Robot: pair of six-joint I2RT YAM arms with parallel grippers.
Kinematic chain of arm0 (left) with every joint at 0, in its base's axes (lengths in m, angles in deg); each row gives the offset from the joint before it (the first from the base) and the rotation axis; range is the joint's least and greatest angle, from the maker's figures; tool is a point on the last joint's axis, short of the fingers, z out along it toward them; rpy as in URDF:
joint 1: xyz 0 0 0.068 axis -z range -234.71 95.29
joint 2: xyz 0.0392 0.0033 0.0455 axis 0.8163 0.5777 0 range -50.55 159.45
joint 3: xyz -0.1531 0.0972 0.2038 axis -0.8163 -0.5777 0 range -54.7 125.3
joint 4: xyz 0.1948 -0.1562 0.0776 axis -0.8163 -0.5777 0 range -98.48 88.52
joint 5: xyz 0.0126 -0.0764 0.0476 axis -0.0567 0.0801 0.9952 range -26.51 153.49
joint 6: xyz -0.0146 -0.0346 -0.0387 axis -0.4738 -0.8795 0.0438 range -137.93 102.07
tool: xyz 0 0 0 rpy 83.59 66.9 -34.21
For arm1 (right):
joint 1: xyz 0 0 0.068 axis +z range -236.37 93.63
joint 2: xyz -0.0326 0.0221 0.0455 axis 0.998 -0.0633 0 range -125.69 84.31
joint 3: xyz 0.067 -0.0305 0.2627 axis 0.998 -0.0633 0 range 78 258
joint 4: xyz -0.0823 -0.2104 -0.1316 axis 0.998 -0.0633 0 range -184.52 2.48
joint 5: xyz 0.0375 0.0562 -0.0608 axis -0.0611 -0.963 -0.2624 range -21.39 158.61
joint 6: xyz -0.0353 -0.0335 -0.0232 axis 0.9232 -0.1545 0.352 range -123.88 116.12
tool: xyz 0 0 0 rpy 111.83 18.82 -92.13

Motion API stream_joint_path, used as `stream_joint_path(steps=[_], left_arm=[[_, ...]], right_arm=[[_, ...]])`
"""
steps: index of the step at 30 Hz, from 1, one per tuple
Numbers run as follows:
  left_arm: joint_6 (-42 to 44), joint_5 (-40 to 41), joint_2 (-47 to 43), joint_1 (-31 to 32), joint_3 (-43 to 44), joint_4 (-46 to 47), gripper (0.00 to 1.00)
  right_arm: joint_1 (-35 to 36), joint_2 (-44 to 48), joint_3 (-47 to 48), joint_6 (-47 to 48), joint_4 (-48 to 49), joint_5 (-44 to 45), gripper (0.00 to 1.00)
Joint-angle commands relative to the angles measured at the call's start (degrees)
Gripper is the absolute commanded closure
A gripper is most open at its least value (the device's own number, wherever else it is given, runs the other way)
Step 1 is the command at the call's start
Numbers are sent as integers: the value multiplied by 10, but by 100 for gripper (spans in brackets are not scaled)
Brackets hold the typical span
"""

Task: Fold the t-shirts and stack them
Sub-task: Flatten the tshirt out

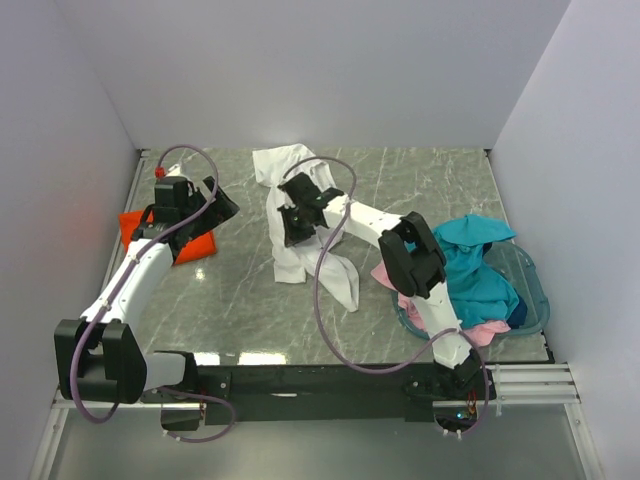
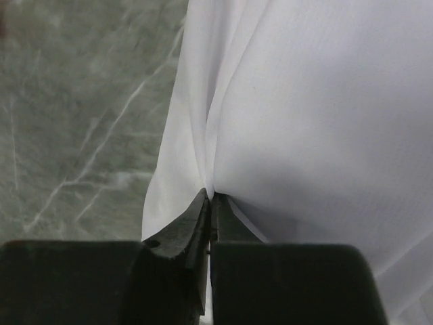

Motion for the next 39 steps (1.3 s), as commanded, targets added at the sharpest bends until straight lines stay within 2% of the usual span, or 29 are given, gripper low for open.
stream_joint_path(steps=[1, 3, 9, 13, 16, 20, 26, 33, 39], left_arm=[[6, 6, -4, 2, 15, 9, 2], [1, 4, -3, 2, 12, 12, 2], [-5, 1, 11, 2, 8, 24, 2], [-14, -3, 47, 2, 14, 45, 3], [-19, -2, 95, 3, 29, 60, 5], [4, 31, 168, 3, 79, 21, 17], [50, 100, 215, 2, 110, -19, 21], [67, 74, 259, 2, 101, 29, 39], [68, 87, 312, -3, 136, 24, 42]], right_arm=[[16, 22, -32, 27, -17, -34, 100], [21, 49, -61, 50, -23, -43, 100], [24, 182, -243, 65, -15, -20, 100], [24, 271, -370, 52, 2, -16, 100], [24, 318, -413, 36, 17, -23, 100], [24, 336, -431, 15, 34, -22, 100], [24, 329, -435, -21, 54, -22, 100], [24, 337, -448, -25, 54, -19, 100], [24, 345, -463, -30, 56, -16, 100]])
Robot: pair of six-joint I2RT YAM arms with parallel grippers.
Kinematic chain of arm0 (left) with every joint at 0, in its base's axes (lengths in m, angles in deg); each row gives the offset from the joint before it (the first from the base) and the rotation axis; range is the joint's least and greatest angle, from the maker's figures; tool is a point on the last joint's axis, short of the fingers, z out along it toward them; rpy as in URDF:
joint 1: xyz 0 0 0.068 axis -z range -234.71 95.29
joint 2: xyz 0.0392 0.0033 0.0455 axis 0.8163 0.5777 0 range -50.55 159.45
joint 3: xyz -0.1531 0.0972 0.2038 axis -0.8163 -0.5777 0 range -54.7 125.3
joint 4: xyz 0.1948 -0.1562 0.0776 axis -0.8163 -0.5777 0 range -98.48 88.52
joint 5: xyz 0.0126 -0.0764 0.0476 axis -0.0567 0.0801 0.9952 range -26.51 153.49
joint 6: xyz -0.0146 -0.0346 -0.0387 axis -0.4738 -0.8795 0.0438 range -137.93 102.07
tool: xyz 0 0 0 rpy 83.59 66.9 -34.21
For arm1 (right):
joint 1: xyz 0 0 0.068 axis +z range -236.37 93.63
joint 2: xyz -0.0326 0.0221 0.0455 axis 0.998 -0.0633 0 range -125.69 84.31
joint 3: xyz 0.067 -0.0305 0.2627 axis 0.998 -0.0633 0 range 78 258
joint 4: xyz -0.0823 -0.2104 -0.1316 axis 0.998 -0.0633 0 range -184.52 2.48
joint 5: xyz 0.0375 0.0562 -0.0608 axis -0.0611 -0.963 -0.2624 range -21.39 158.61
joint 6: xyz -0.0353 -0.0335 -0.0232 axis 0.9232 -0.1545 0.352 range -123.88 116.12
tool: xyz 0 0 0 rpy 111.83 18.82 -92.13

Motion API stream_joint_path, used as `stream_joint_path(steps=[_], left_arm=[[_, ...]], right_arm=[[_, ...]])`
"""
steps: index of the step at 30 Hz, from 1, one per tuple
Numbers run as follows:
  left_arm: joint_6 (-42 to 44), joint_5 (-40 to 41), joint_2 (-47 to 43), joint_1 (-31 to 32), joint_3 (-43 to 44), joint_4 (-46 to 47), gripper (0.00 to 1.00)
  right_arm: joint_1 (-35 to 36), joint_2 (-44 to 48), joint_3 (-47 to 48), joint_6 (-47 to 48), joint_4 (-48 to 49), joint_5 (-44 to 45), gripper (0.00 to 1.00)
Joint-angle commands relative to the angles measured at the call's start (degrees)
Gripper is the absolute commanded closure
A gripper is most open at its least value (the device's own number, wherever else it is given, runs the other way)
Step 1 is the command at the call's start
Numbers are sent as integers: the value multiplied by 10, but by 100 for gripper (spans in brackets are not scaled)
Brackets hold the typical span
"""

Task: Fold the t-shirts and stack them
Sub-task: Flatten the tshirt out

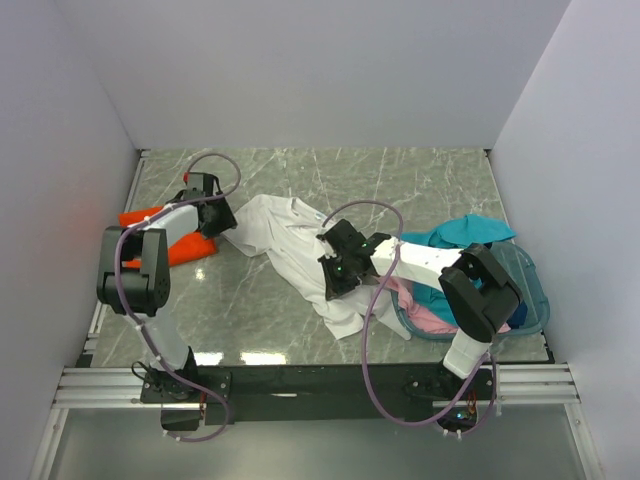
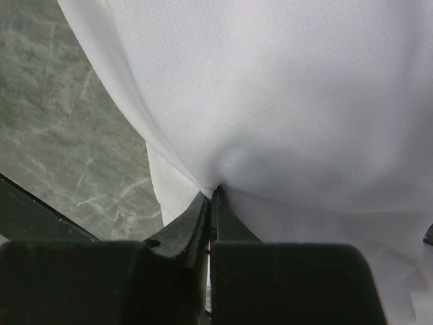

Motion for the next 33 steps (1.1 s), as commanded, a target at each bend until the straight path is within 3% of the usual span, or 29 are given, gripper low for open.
stream_joint_path(steps=[1, 18, 33], left_arm=[[12, 15, 21, -3, 42, 10, 43], [13, 49, 38, -7, 39, 3, 47], [20, 76, 68, -8, 52, -4, 57]], right_arm=[[0, 26, -9, -10, 8, 8, 100], [0, 21, -9, -17, 6, 19, 100], [-5, 20, -12, -20, 7, 24, 100]])
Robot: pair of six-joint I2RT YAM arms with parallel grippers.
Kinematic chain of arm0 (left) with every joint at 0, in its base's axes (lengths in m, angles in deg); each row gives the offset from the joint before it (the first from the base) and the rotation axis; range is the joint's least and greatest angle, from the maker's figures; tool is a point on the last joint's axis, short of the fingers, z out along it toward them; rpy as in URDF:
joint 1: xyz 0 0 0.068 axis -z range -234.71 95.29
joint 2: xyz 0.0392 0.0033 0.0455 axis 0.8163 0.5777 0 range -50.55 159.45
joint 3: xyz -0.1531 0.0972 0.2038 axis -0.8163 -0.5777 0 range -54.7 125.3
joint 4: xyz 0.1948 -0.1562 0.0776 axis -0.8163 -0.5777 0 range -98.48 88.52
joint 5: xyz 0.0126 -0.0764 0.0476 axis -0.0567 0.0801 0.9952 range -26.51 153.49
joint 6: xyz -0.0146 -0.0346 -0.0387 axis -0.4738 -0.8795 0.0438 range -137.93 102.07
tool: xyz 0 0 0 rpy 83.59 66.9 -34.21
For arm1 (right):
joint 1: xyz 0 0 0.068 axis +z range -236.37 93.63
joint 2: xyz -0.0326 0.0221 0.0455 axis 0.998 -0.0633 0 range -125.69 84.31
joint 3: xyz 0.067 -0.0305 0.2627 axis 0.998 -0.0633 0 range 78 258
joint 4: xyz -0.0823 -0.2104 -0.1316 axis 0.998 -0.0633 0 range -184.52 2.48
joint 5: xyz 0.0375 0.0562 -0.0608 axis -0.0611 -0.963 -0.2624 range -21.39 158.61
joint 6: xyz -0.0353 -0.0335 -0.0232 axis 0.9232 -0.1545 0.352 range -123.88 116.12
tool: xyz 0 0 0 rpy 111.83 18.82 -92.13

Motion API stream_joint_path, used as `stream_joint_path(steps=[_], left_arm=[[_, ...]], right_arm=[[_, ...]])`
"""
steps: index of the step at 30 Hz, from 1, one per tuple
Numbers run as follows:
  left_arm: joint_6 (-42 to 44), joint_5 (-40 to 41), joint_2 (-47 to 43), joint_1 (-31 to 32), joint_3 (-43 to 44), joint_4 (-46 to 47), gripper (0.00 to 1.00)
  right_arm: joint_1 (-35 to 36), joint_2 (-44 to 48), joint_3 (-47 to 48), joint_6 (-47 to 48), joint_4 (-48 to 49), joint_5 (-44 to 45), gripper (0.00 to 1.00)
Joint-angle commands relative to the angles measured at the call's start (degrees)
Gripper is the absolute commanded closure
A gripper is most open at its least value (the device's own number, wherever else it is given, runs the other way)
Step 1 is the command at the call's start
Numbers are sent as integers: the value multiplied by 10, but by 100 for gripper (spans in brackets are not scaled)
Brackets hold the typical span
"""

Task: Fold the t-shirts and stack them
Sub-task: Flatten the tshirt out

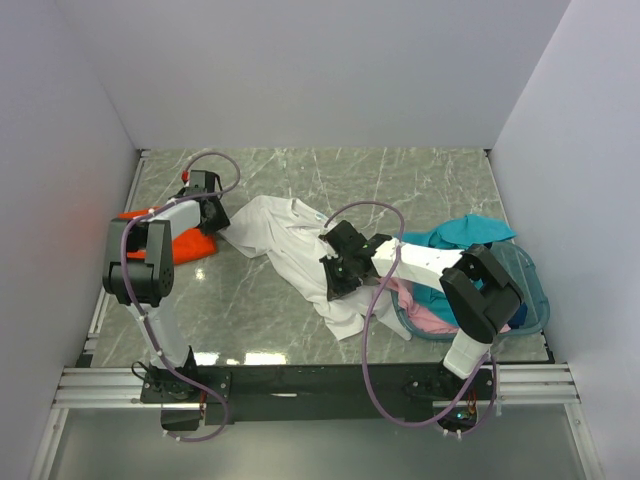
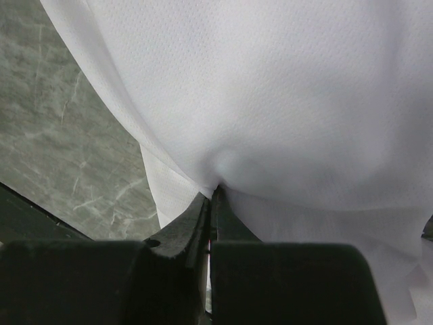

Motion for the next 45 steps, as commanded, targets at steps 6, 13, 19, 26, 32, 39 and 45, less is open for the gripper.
stream_joint_path(steps=[6, 13, 19, 26, 32, 39, 45], left_arm=[[10, 4, 14, -3, -1, 13, 81], [9, -39, 10, -6, 10, 21, 100], [-12, -69, -56, -35, 68, -6, 100], [-71, -160, -140, -113, 123, 5, 100], [-151, -199, -242, -132, 99, 69, 100], [-157, -123, -374, -133, -24, 92, 100], [-109, -81, -433, -143, -151, 70, 100]], right_arm=[[-7, 18, -2, -8, 4, 16, 100], [-12, 22, 30, -4, -25, 28, 100], [-39, 33, 146, 38, -103, 71, 100], [-139, -52, 447, 118, -208, 111, 100], [-154, -137, 732, 148, -291, 165, 100], [-140, -14, 573, 152, -219, 166, 100], [-41, 100, 305, 171, -209, 132, 90]])
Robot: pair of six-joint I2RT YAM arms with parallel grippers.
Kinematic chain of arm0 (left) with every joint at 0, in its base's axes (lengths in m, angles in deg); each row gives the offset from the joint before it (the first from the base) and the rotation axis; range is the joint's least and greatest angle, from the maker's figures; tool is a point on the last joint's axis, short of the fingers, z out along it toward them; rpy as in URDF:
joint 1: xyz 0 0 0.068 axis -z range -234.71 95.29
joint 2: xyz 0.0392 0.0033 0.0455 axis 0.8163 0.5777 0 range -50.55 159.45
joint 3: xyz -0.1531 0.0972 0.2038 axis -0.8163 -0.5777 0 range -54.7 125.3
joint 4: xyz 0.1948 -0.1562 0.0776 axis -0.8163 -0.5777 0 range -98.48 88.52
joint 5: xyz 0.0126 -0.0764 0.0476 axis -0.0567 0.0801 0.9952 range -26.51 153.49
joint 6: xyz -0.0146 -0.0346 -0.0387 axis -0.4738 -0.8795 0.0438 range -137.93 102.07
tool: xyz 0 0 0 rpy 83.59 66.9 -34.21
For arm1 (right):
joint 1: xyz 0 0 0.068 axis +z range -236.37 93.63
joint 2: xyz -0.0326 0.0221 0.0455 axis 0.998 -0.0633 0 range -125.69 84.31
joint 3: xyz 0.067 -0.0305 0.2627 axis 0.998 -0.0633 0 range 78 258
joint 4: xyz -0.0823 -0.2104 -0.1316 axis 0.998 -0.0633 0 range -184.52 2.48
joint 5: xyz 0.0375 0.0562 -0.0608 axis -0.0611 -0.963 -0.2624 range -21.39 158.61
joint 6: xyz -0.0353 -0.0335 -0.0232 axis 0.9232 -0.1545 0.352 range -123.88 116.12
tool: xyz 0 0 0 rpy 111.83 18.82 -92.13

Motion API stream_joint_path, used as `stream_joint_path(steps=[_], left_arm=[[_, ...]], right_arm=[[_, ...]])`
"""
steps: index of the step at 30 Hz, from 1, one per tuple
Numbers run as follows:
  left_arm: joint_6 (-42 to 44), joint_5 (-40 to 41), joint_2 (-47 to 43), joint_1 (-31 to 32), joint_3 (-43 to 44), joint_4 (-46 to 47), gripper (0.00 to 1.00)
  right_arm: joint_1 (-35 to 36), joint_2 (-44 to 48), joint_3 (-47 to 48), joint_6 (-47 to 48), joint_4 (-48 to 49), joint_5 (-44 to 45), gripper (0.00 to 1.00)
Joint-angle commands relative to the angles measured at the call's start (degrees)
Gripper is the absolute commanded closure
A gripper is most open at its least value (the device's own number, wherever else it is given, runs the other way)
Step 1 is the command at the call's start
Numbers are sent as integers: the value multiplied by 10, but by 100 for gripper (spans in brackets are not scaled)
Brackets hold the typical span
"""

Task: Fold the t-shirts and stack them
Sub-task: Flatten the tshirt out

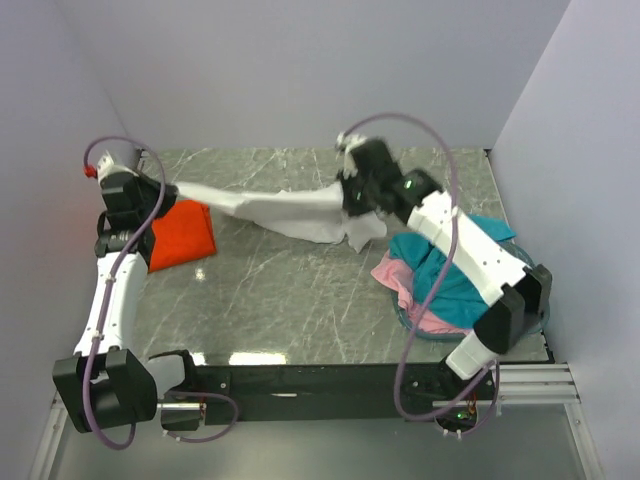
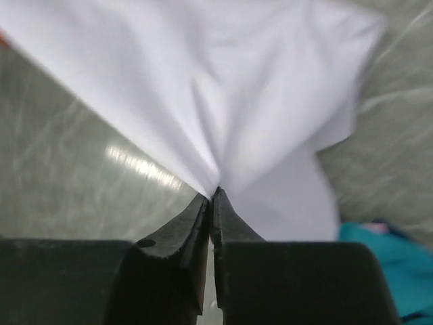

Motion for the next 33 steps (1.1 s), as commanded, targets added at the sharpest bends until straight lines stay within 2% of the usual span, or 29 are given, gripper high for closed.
stream_joint_path(steps=[1, 3, 4, 6, 9, 19, 33], left_arm=[[34, 34, -6, -9, -45, -19, 100], [45, 26, -7, -13, -57, -23, 100], [56, 25, -8, -13, -69, -22, 100], [63, 19, -8, -18, -79, -22, 100], [77, 9, -4, -23, -85, -28, 100], [94, -24, 15, -24, -84, -23, 100], [92, -31, 16, -25, -91, -26, 100]], right_arm=[[62, 63, -152, 5, 5, -48, 87], [81, 107, -220, -43, 23, -78, 78], [83, 124, -281, -60, 50, -112, 63], [84, 171, -331, -104, 74, -126, 48], [83, 199, -387, -144, 97, -104, 38], [83, 135, -464, -218, 146, -122, 41], [86, 57, -496, -222, 195, -136, 51]])
